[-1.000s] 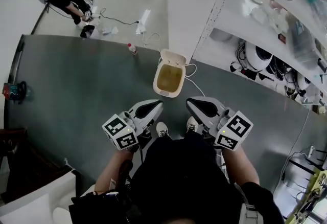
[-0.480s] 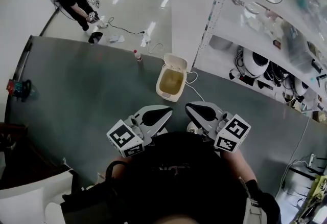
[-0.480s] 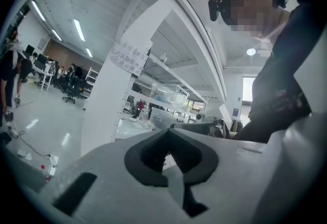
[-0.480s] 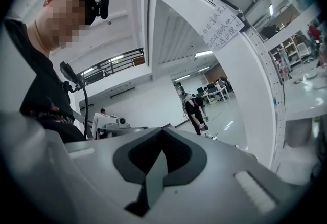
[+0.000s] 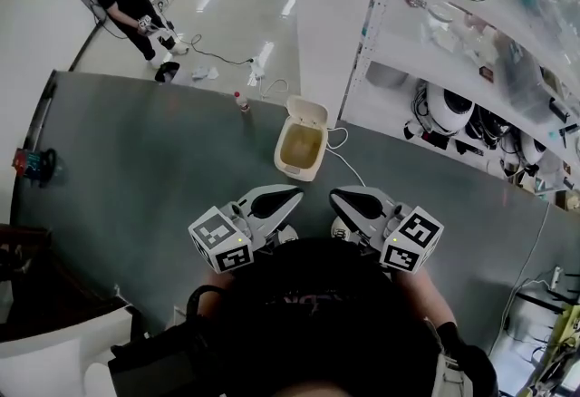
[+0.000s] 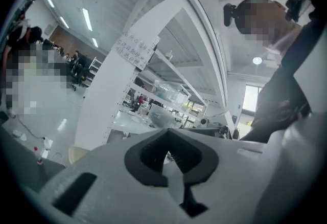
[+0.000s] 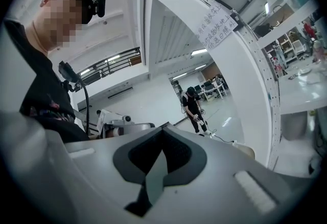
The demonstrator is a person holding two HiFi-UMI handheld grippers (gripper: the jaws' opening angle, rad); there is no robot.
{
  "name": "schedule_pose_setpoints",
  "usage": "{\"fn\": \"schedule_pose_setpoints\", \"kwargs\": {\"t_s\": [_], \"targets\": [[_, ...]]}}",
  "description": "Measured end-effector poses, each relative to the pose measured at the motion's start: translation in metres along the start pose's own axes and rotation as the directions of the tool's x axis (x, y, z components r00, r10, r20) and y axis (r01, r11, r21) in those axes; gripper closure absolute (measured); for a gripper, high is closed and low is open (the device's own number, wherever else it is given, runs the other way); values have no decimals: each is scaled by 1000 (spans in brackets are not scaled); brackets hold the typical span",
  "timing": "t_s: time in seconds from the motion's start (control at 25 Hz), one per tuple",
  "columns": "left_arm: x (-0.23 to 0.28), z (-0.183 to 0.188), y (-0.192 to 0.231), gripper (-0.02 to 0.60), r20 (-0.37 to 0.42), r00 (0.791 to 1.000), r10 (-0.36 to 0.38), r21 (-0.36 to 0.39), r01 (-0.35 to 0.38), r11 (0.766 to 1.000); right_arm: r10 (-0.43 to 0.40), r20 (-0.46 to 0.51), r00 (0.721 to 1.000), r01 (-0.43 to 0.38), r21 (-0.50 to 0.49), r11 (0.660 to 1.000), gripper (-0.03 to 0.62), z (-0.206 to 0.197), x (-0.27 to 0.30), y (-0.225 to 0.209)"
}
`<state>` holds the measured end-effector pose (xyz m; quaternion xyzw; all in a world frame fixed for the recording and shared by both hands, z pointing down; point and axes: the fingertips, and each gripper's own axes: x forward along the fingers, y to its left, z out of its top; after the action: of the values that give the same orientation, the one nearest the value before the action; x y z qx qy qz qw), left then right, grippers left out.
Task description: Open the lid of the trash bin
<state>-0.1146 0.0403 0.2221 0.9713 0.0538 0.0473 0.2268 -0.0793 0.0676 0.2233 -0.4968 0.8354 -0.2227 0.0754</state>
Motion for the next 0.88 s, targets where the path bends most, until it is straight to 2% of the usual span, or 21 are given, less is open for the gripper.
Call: {"fn": "schedule_pose_setpoints", "kwargs": {"t_s": [0.12,0.44,0.88], "targets": [[8,0,2,577,11,1000,-12,-60,13,998,7,-14,1000,-6,2,1000,586,-1,-3,-3],[20,-2,2,577,-5,1000,-20,-53,19,998,19,-42,999,-19,-9,1000,586,-1,-2,-7],[22,-5,18,577,-1,1000,-2,-97,2,995,35,-73,997,-35,-1,999,586,-5,10,-17]]}}
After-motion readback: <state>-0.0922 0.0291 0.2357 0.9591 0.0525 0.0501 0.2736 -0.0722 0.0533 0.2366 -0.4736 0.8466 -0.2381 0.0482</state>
